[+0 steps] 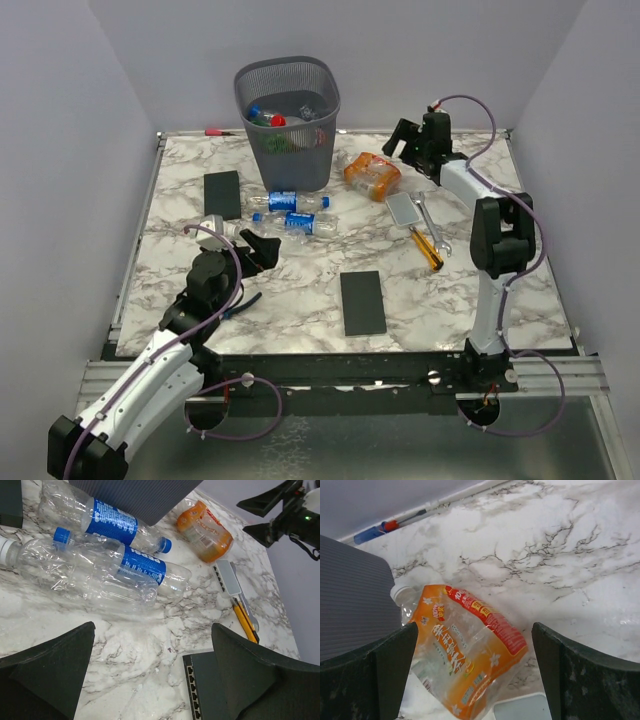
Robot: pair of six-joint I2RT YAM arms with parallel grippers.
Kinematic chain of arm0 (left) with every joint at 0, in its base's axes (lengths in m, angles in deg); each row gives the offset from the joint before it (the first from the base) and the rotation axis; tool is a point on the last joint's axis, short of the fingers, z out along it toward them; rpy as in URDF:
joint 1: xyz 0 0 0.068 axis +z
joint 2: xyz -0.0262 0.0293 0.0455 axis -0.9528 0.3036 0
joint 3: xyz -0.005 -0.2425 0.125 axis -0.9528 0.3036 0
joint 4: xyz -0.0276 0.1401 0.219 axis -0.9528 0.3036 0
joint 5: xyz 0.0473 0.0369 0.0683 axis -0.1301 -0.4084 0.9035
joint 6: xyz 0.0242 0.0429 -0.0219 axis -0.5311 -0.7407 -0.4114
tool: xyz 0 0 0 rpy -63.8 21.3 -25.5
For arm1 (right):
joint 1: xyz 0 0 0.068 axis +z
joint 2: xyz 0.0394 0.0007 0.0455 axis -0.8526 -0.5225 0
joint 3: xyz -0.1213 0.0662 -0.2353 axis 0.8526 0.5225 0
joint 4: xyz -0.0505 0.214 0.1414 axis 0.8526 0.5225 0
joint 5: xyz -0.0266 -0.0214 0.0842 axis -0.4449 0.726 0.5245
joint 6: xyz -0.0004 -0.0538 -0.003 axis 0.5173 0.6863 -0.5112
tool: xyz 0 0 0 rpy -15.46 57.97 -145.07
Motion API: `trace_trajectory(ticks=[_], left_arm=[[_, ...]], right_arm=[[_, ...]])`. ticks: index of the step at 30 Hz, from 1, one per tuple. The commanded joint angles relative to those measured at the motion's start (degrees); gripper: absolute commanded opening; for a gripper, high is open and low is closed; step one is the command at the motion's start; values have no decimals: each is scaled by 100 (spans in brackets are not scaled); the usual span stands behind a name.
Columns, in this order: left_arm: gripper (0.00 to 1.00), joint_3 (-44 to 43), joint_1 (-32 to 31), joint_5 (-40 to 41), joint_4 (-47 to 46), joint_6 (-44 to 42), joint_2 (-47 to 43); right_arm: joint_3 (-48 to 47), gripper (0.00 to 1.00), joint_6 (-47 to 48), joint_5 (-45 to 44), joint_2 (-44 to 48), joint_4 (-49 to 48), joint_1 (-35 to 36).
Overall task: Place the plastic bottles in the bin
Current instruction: Pick up the plastic bottle at the center of the board.
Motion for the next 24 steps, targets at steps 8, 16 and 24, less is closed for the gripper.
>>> trace_trajectory(ticks=[8,16,24], left_arm=[[99,-85,-84,-77,-5,-125,-79],[99,-50,-94,-119,-50,-76,-56],[99,23,-93,-101,-107,34,-80]], right_arm=[[-1224,100,-14,987,-1452,495,-178],[-36,92,-971,1759,-1165,-628,-178],[1361,83,-1716,1758,-419,-1490,-28]])
